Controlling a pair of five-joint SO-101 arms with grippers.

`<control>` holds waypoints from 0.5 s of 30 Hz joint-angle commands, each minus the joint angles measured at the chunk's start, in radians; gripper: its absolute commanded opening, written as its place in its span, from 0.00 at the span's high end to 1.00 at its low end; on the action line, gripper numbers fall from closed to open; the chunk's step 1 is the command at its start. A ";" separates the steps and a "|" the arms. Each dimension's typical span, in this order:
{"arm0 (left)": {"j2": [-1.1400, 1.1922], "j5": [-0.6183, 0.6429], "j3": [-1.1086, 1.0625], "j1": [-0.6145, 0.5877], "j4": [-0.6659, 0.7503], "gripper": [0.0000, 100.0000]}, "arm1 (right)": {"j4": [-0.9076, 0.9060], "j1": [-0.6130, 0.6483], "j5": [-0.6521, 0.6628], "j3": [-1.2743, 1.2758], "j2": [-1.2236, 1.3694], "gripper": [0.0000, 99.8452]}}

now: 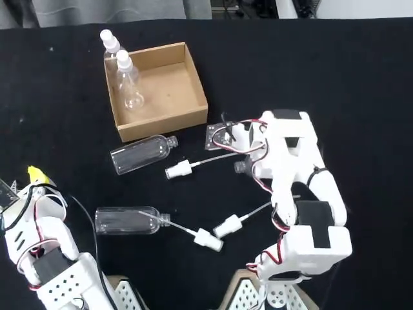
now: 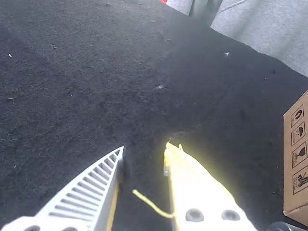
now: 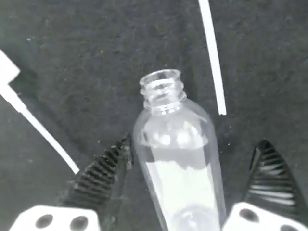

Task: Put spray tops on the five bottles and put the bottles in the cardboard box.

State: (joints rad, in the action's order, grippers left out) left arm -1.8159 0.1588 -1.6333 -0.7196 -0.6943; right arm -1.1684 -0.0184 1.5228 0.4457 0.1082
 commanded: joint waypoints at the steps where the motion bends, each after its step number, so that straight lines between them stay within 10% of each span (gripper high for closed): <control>1: -0.009 0.003 0.018 0.021 0.023 0.88 | 0.020 0.020 0.006 -0.002 -0.056 0.66; 15: -0.009 0.003 0.018 0.021 0.023 0.88 | 0.020 0.017 -0.051 -0.001 -0.056 0.66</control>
State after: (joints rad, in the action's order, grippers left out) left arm -1.8159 0.1588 -1.6333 -0.7196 -0.6943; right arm -1.1607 -0.0184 1.5029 0.4473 0.1082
